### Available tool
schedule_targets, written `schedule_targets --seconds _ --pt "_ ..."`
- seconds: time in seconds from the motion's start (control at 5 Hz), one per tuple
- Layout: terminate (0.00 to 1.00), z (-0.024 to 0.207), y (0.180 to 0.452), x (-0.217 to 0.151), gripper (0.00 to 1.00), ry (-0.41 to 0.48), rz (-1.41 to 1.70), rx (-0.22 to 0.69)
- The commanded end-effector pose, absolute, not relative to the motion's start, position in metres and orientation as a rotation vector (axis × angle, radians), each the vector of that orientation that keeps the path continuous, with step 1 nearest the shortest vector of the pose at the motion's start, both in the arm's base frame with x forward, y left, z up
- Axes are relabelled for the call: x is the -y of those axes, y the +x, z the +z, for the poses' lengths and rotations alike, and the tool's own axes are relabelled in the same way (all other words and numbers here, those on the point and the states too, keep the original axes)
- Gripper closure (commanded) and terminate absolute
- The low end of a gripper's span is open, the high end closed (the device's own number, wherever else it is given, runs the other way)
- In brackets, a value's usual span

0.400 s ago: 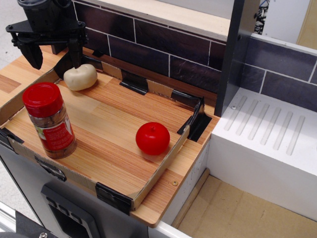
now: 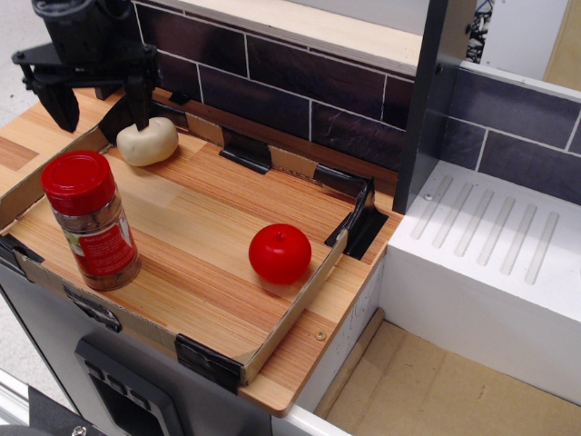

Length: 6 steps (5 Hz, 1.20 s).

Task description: Topple basil bottle

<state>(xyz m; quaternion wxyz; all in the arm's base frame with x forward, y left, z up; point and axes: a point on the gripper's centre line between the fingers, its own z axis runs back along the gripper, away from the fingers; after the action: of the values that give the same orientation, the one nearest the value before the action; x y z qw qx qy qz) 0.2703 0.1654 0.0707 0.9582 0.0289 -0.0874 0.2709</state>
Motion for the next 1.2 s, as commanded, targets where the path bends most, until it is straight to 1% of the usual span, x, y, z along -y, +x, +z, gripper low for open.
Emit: schedule_targets --seconds 0.0,0.2,0.4,0.6,0.8,1.0 --pt "0.00 0.093 0.269 -0.149 0.00 0.058 0.369 0.264" --pt "0.00 0.100 0.262 -0.139 0.00 0.063 0.303 0.270" --pt "0.00 0.103 0.252 -0.135 0.00 0.135 0.244 0.263" --pt "0.00 0.105 0.240 -0.134 0.00 0.163 0.210 0.260" --pt "0.00 0.108 0.229 -0.134 0.00 0.163 0.176 0.253" --pt "0.00 0.104 0.220 -0.132 0.00 0.127 0.168 0.265"
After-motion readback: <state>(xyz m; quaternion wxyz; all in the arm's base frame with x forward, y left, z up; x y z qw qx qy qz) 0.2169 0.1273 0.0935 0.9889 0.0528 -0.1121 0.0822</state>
